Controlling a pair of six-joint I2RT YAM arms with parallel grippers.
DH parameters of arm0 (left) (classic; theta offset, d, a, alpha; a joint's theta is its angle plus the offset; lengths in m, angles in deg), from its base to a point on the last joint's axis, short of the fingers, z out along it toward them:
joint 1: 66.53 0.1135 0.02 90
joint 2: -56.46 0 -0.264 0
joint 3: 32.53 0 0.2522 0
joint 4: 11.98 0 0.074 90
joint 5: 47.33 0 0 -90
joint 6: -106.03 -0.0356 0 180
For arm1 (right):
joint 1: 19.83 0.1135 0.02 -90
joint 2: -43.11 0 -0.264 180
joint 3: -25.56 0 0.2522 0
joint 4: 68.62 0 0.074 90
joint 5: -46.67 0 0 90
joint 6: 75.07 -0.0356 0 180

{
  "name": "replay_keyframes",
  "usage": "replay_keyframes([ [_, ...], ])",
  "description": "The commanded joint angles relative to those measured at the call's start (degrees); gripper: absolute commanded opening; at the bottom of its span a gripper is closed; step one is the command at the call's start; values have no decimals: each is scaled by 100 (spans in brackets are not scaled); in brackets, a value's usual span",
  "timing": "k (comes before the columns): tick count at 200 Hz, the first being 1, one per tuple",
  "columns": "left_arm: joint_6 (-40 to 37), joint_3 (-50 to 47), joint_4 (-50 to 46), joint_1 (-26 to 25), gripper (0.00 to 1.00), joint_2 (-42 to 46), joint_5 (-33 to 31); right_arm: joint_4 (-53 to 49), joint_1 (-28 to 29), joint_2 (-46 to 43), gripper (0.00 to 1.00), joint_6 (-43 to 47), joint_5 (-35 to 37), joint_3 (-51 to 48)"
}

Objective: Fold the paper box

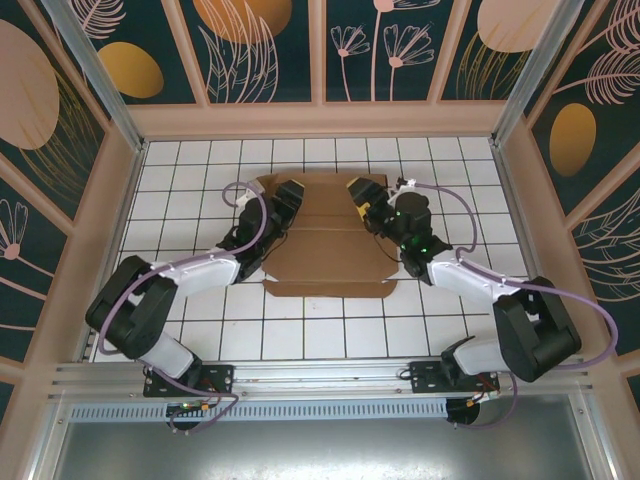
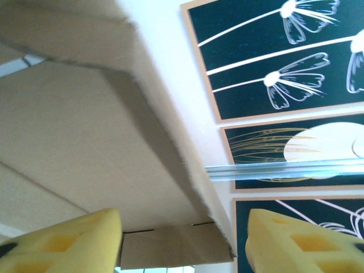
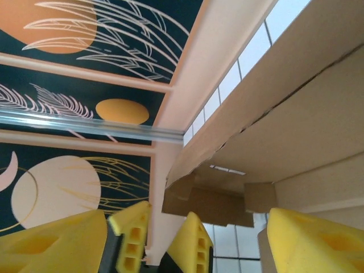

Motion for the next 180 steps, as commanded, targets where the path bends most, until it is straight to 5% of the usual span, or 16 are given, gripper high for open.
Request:
replay_keyframes([
  [1, -648, 42, -294, 22, 65, 395, -88, 512, 179, 288, 76, -532, 226, 2],
  [49, -1657, -214, -934, 15, 65, 1447, -262, 720, 411, 975, 76, -667, 509, 438],
  [75, -2350, 30, -2192, 21, 63, 2165, -733, 743, 577, 1516, 76, -748, 747, 943],
  [106, -3503, 586, -3475, 43, 62, 2747, -1188, 1103, 624, 2176, 63, -943, 901, 1220],
  [129, -4028, 809, -3648, 125, 62, 2819, -653, 1358, 628, 2420, 52, -677, 1115, 1271],
  [162, -3515, 1151, -4030, 668, 60, 2143, 805, 2202, 543, 2582, 54, -417, 1015, 908],
  [180, -3303, 1057, -3806, 801, 58, 1935, 1061, 2759, 476, 2631, 55, -466, 955, 626],
])
